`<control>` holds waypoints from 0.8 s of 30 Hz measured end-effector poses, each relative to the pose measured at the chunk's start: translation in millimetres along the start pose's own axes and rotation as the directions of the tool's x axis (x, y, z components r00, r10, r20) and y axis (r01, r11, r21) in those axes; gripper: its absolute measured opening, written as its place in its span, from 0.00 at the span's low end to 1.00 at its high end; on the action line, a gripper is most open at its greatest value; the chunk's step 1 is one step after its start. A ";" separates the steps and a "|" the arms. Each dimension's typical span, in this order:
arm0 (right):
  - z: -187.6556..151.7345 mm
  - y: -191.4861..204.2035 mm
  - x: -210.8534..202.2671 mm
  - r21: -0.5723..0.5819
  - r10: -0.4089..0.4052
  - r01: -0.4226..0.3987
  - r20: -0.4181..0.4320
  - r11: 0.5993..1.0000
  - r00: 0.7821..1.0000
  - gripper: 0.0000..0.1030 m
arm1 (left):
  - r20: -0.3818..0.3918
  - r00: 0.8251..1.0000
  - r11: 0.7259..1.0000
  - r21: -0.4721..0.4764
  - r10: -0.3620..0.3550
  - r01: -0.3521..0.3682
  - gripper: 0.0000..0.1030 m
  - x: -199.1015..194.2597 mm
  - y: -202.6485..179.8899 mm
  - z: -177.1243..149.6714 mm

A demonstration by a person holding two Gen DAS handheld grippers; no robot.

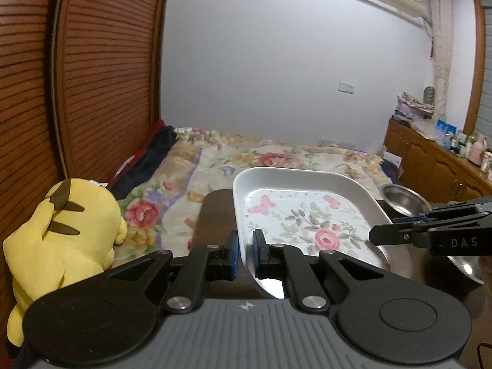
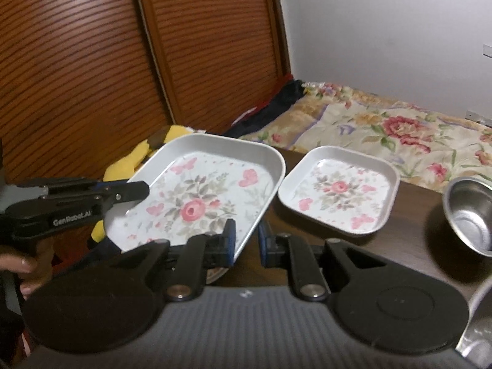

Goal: Organize plates and bowls

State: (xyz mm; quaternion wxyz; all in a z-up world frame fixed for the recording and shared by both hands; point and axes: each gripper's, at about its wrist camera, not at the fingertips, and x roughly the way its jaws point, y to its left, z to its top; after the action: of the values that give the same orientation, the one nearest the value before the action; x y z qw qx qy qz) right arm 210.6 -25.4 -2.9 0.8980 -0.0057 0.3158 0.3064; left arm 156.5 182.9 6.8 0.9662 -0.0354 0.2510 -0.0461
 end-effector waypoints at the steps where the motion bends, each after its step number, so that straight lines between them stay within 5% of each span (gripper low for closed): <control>1: -0.5 -0.7 -6.0 0.001 -0.003 0.003 0.008 1.000 1.000 0.17 | 0.003 1.000 1.000 0.001 -0.005 0.005 0.10 -5.1 -5.1 0.5; 24: -30.5 -12.1 -90.0 0.036 -0.050 0.046 0.103 0.998 0.993 0.17 | 0.031 0.996 0.994 0.065 -0.086 0.084 0.10 -50.0 -51.6 -6.4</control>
State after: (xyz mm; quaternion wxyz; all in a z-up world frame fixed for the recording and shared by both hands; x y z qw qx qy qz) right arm 144.9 -90.7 21.9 0.9203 0.0178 0.2736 0.2791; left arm 106.2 136.7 30.0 0.9682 -0.0161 0.2313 -0.0943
